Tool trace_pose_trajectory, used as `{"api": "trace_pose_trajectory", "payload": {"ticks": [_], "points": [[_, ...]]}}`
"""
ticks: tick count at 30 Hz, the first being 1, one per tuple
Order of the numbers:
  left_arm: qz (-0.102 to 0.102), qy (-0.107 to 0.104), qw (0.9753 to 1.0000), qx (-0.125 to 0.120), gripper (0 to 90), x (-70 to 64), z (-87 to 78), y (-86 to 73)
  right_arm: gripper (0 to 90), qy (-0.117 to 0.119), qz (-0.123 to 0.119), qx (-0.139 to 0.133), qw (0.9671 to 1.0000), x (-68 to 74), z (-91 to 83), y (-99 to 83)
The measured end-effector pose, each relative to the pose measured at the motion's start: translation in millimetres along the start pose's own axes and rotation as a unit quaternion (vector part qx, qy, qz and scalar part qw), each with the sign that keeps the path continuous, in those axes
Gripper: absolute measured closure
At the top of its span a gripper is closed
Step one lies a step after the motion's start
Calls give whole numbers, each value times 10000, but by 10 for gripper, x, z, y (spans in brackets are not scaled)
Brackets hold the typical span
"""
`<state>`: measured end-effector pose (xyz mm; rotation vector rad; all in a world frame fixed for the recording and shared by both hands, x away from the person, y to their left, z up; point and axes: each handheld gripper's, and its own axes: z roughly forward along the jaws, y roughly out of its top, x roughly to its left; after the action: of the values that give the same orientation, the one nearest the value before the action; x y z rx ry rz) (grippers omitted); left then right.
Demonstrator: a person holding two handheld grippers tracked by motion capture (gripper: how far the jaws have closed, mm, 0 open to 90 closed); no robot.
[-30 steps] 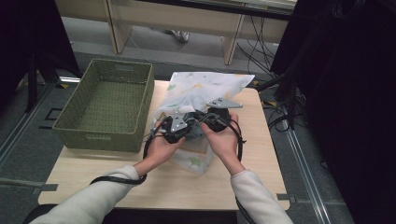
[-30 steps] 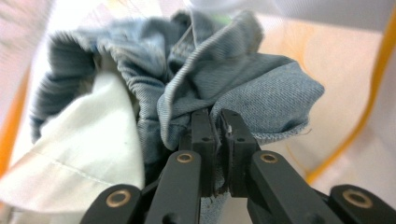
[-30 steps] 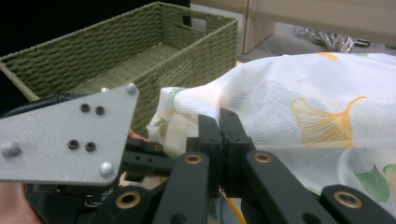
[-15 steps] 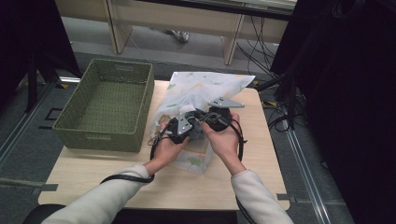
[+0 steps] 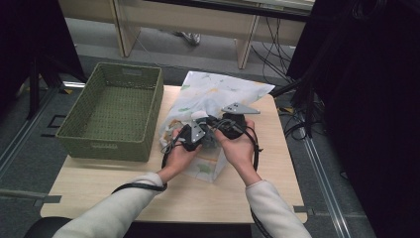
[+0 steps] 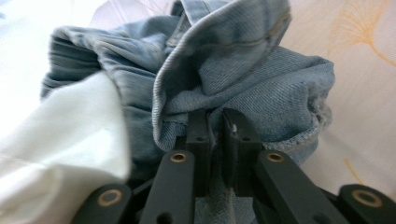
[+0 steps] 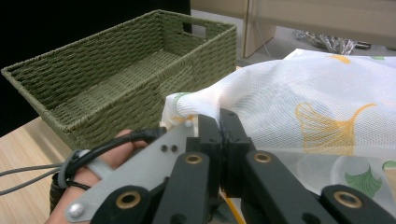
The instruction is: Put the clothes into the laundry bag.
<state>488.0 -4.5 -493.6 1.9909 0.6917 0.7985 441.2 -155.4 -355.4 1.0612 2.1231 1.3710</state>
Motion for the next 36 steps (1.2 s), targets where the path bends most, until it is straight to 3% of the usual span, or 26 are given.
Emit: {"api": "trace_pose_trajectory", "payload": {"ticks": [1, 2, 3, 4, 5, 6, 7, 10, 12, 16, 20, 25, 27, 31, 36], "points": [[-31, -110, 9999, 39, 771, -10, 14, -5, 900, 1, 7, 5, 10000, 1, 1, 0], [56, -86, 9999, 68, 758, -7, 19, -6, 900, 7, 0, 8, 10000, 1, 2, 0], [-120, -325, 9994, 61, 745, -38, 43, -19, 900, -5, 3, 8, 10000, 3, 4, -1], [-78, -418, 9990, 116, 736, -41, 49, -26, 900, -3, 3, 6, 10000, 3, 5, -2], [-58, -386, 9992, 121, 725, -41, 54, -31, 900, -7, 25, 19, 10000, 5, 5, -4], [-172, -344, 9993, 38, 705, -52, 69, -37, 900, -9, 26, 19, 10000, 4, 5, -5], [-57, -424, 9990, 141, 677, -33, 65, -40, 900, -12, 26, 20, 10000, 2, 5, -6], [-50, -727, 9970, 262, 551, -17, 42, -55, 900, 13, 7, 30, 10000, -11, 3, -7], [29, -689, 9972, 273, 471, 4, -15, -54, 900, -13, 13, 21, 10000, -15, 1, -8], [227, -898, 9950, 362, 383, 7, -143, -65, 900, 7, 17, 34, 10000, -15, 6, -8], [324, -1035, 9935, 354, 351, -12, -284, -76, 900, -9, 15, 32, 10000, -15, 6, -7], [675, -1042, 9918, 313, 341, -17, -453, -62, 900, -11, 38, 57, 10000, -8, 4, -10], [894, -1106, 9890, 418, 340, -11, -501, -79, 900, 0, 34, 67, 10000, -9, 1, -8], [948, -1155, 9871, 568, 341, -4, -453, -143, 900, -9, 5, 54, 10000, -10, 9, -8], [974, -1393, 9821, 811, 337, -14, -265, -200, 900, 0, 61, 86, 9999, 3, 9, -11]]}}
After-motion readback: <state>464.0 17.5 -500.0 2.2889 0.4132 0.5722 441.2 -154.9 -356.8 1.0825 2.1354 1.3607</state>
